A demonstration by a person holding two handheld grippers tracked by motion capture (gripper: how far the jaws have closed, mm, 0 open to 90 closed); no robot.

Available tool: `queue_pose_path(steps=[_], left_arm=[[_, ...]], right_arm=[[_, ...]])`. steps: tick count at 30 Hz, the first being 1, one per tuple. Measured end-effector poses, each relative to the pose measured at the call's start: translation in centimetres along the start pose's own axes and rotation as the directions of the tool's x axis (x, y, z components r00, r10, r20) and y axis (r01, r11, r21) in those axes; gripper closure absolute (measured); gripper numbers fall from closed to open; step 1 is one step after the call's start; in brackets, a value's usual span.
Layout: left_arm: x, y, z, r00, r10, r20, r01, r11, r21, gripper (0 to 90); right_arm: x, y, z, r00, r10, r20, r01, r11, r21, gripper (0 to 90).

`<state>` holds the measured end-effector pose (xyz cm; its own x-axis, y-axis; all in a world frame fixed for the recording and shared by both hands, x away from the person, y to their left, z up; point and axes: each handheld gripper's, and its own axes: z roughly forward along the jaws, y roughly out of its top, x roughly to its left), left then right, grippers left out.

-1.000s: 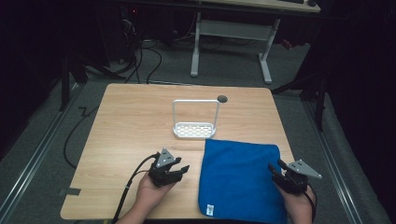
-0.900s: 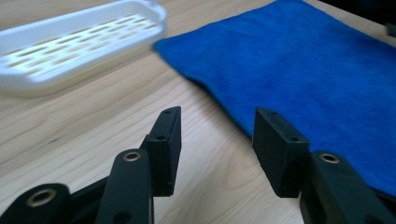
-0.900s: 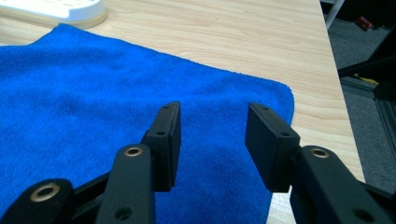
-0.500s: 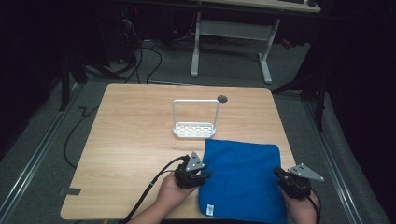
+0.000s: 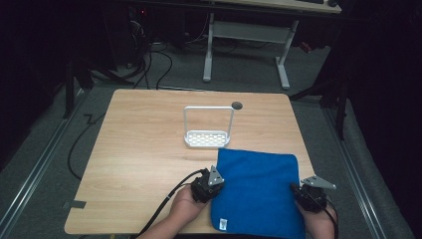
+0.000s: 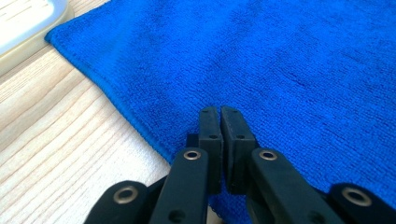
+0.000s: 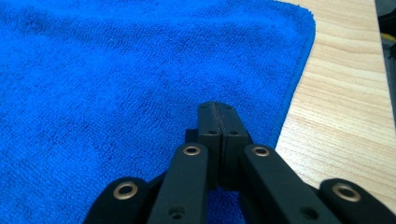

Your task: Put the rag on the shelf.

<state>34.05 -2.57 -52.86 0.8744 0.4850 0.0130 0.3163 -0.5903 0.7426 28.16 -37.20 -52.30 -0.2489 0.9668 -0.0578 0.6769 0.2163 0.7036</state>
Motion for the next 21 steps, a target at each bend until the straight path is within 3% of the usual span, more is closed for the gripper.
queue_pose_path(steps=[7, 12, 19, 20, 21], left_arm=[[0.5, -0.8, -0.9, 0.9997, -0.010, 0.023, 0.010, 0.9999, 0.003, 88.5], [1.3, -2.0, -2.4, 0.9979, -0.050, 0.041, 0.050, 0.9986, 0.015, 88.6], [2.0, -4.5, -5.5, 0.9966, -0.083, -0.003, 0.083, 0.9956, 0.043, 88.5], [2.4, -5.2, -6.3, 0.9946, -0.103, -0.013, 0.104, 0.9936, 0.046, 88.5], [2.5, -5.6, -6.7, 0.9929, -0.117, -0.018, 0.118, 0.9921, 0.043, 88.5]], right_arm=[[0.8, 0.1, 0.1, 0.9992, -0.024, -0.034, 0.023, 1.000, -0.004, 90.0], [2.9, 0.6, 0.4, 0.9932, -0.077, -0.087, 0.076, 0.997, -0.009, 90.0], [4.9, 1.9, 1.5, 0.9814, -0.131, -0.140, 0.131, 0.991, -0.011, 90.0], [5.7, 2.4, 2.0, 0.9733, -0.158, -0.167, 0.157, 0.987, -0.016, 90.0], [6.0, 2.6, 2.1, 0.9712, -0.163, -0.174, 0.162, 0.987, -0.019, 90.0]])
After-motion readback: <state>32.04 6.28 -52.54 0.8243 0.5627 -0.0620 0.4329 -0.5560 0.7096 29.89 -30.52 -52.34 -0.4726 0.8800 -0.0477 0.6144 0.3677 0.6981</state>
